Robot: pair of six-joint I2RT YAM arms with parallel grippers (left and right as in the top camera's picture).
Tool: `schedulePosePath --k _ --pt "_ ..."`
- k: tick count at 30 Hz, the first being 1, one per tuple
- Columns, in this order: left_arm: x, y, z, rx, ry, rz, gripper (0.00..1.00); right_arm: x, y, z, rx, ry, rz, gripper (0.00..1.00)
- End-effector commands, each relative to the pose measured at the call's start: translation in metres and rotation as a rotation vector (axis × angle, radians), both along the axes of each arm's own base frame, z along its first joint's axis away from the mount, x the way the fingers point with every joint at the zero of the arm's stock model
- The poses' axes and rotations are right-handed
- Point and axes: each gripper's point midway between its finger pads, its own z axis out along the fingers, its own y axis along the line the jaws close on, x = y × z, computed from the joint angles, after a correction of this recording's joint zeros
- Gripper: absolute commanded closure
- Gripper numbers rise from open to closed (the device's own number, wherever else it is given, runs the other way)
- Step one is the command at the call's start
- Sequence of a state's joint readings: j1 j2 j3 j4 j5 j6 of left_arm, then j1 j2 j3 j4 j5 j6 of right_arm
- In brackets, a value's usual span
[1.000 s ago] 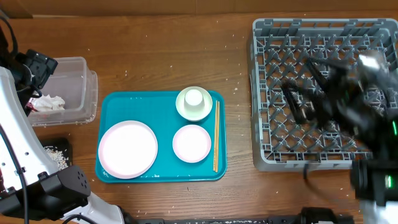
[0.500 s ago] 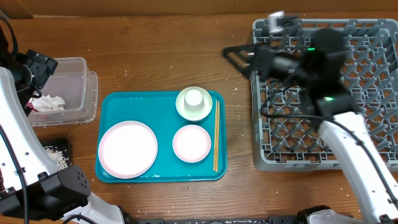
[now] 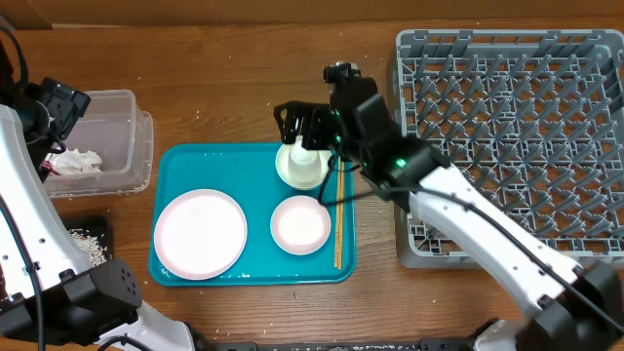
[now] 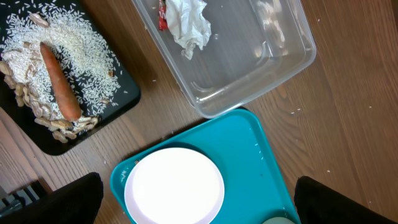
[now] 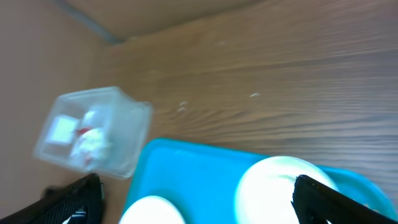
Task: Sort waste into correct bins and load items into the dishwasher
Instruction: 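Move the right gripper to the white cup and grasp it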
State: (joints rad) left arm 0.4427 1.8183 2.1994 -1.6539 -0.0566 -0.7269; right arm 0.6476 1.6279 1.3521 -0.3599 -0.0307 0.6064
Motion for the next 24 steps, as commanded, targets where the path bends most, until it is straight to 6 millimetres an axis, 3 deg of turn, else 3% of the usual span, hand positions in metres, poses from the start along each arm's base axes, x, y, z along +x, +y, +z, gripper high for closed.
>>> schedulePosePath --k 1,9,16,19,24 --pt "0.000 0.001 -0.001 0.008 0.009 0.006 0.00 0.027 -0.010 -0.003 -0.091 0.007 -0.089 0.00" --pt "0.000 0.001 -0.001 0.008 0.008 0.006 0.00 0.030 -0.002 -0.037 -0.242 0.142 -0.017 0.00" --pt "0.000 0.001 -0.001 0.008 0.008 0.006 0.00 0.028 -0.002 -0.082 -0.310 0.236 -0.008 0.00" --pt "0.000 0.001 -0.001 0.008 0.008 0.006 0.00 0.024 0.007 -0.093 -0.311 0.256 0.020 0.00" --pt "0.000 0.001 -0.001 0.008 0.008 0.006 0.00 0.016 0.015 -0.127 -0.400 0.281 0.004 0.05"
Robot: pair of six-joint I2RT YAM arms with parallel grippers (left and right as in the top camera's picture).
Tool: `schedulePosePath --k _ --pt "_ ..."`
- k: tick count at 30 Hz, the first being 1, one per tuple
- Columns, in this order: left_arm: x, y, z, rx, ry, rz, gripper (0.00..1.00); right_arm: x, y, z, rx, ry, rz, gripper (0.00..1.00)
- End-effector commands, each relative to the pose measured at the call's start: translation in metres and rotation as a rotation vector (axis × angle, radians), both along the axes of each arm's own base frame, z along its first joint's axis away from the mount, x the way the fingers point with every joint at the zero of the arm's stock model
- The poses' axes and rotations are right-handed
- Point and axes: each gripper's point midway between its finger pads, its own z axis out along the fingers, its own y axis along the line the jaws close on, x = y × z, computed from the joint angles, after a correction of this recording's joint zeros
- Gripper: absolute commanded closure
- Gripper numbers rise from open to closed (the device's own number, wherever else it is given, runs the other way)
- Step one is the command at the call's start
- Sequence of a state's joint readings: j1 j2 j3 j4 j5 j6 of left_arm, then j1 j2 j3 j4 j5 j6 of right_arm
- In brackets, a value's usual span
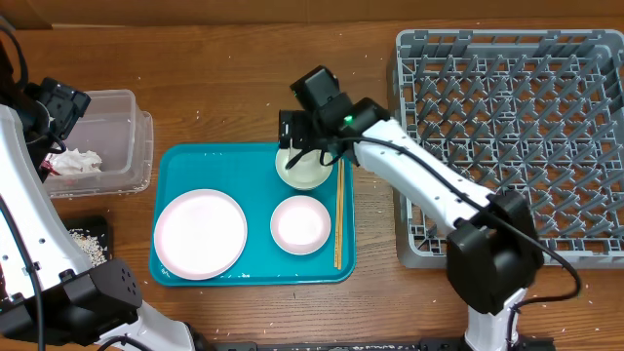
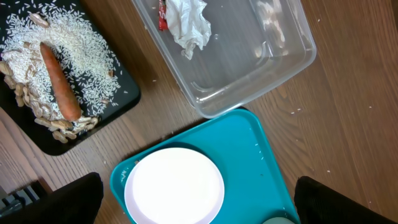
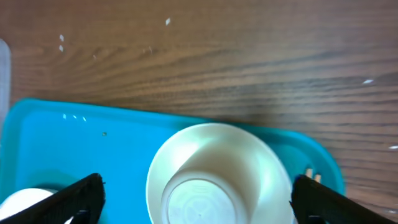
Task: Sort waste into correct bins and load items into the dishwasher
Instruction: 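Move the right gripper to the white cup and grasp it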
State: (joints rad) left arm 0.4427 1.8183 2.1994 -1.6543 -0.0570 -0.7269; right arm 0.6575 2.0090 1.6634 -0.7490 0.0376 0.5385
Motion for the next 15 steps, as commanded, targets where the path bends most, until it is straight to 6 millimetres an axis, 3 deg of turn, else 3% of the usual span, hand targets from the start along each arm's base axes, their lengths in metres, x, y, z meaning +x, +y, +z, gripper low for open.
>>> schedulePosePath --k 1,15 --pt "0.000 0.001 -0.001 0.008 0.008 0.006 0.00 0.001 0.009 -0.013 -0.071 -0.029 -0.013 0.06" --pt "0.000 0.001 -0.001 0.008 0.008 0.006 0.00 -0.006 0.010 -0.035 -0.154 -0.042 -0.015 0.08"
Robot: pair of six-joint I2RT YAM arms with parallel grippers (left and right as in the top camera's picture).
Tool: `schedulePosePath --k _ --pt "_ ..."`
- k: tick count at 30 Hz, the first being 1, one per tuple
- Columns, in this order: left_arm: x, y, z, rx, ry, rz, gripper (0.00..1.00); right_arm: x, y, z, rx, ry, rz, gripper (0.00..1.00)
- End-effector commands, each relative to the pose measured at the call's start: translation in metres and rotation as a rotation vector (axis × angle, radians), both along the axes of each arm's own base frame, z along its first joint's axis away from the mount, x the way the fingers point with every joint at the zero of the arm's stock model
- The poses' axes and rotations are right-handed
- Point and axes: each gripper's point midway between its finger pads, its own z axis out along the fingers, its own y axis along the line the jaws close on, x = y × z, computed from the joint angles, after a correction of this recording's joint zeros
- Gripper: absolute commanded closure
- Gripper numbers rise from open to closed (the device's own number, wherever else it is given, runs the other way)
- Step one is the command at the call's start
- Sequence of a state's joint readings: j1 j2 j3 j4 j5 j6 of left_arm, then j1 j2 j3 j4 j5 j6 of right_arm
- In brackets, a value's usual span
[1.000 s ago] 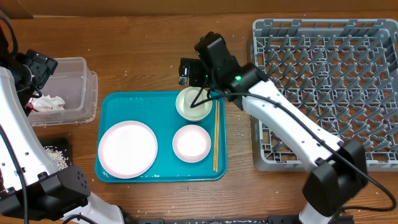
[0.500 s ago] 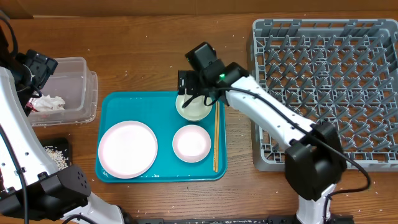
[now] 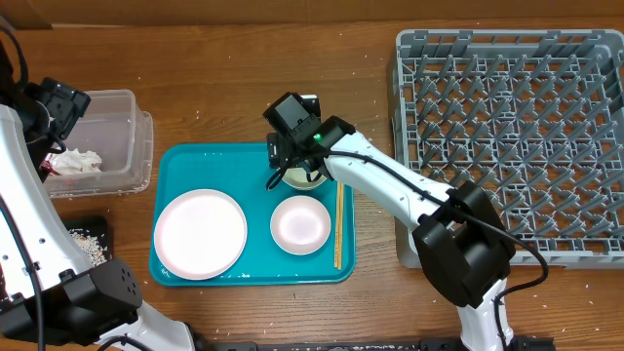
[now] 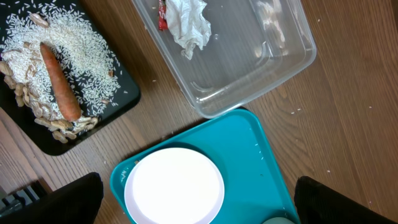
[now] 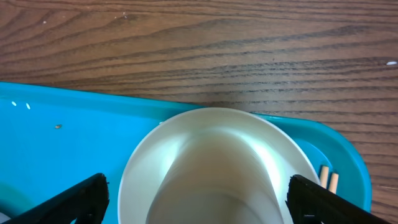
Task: Sort waste into correct bins and load items into the dishwasher
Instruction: 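Move the right gripper to the white cup and grasp it, then carry the cup right and place it upright in the dish rack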
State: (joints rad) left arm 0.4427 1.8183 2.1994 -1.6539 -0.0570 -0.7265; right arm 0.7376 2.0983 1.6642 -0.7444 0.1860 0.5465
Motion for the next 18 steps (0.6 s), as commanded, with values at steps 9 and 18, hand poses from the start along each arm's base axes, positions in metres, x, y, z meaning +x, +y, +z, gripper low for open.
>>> schedulePosePath --k 9,18 --pt "0.000 0.001 -0.001 0.008 0.008 0.006 0.00 -0.002 -0.003 -0.012 -0.035 -0.010 -0.041 0.19" --pt "0.000 0.001 -0.001 0.008 0.008 0.006 0.00 -0.005 -0.002 -0.023 -0.065 -0.006 -0.036 0.18"
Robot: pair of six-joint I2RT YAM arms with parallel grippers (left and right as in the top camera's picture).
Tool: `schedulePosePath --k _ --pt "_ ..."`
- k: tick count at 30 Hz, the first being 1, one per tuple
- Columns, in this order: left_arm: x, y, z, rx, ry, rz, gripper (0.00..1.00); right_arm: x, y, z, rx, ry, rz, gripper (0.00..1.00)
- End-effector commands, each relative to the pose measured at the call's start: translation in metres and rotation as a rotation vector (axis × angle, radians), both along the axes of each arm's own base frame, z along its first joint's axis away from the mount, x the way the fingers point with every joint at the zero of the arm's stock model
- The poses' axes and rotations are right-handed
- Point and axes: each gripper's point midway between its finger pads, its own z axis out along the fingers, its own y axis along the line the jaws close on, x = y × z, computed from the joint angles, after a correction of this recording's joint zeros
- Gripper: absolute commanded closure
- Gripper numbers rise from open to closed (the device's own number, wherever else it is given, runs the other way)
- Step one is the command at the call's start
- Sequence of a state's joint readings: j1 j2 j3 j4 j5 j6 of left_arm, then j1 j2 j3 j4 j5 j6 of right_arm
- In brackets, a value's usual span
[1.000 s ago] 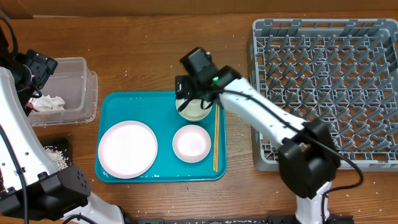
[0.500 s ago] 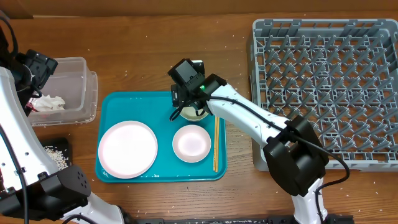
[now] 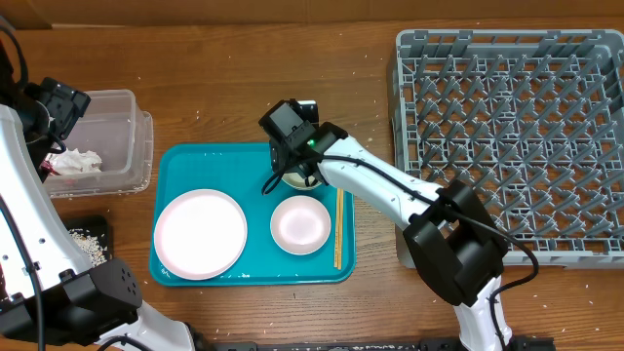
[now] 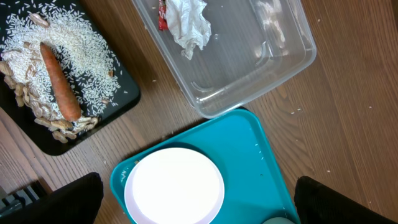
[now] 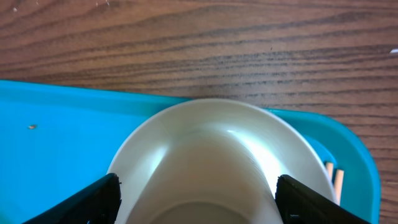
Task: Sort waste into correct bins and load items into the dishwasher
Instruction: 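Carry the cup right and place it upright in the dish rack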
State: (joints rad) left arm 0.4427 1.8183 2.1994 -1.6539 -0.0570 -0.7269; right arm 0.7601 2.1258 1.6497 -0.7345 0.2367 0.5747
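A cream cup (image 5: 217, 168) stands at the back of the teal tray (image 3: 185, 166). My right gripper (image 5: 198, 208) is low over it, open, one finger on each side of its rim. From overhead the right gripper (image 3: 292, 168) hides most of the cup. The tray also carries a white plate (image 3: 200, 234), a small white bowl (image 3: 300, 224) and chopsticks (image 3: 338, 229). High at the left, my left gripper (image 4: 199, 211) hangs open and empty above the plate (image 4: 174, 186).
A grey dish rack (image 3: 507, 127) fills the right side. At the left a clear bin (image 4: 249, 62) holds a crumpled tissue (image 4: 186, 22). Beside it a black tray (image 4: 118, 93) carries rice, peanuts and a carrot (image 4: 59, 81).
My right gripper has come a little lower and closer over the cup, whose rim now fills more of the wrist view. The left arm has not moved.
My right gripper was tilted above the cup, looking across the table toward the clear bin. It then pointed down over the cup from higher up, and has since come nearer at each moment, open, until its fingers now straddle the rim. The left arm stayed still.
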Motion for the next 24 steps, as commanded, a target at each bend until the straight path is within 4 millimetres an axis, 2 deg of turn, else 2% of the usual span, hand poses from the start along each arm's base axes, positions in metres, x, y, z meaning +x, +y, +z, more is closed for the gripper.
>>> schedulePosePath --k 1,4,8,13,18,21,24 --pt "0.000 0.001 -0.001 0.008 0.008 0.006 0.00 0.000 -0.002 -0.007 -0.025 -0.004 -0.013 0.18" --pt "0.000 0.001 -0.001 0.008 0.008 0.006 0.00 -0.001 -0.004 -0.004 -0.033 -0.004 -0.017 0.20" --pt "0.000 0.001 -0.001 0.008 0.008 0.006 0.00 0.002 -0.005 0.012 -0.032 -0.013 -0.025 0.23" --pt "0.000 0.001 -0.001 0.008 0.008 0.006 0.00 0.006 -0.010 0.043 -0.027 -0.045 -0.075 0.30" --pt "0.000 0.001 -0.001 0.008 0.009 0.006 0.00 0.010 -0.017 0.081 0.014 -0.087 -0.092 0.43" --pt "0.000 0.001 -0.001 0.007 0.008 0.006 0.00 0.015 -0.034 0.115 0.047 -0.137 -0.126 0.43" --pt "0.000 0.001 -0.001 0.008 0.008 0.006 0.00 0.024 -0.076 0.162 0.047 -0.229 -0.215 0.41"
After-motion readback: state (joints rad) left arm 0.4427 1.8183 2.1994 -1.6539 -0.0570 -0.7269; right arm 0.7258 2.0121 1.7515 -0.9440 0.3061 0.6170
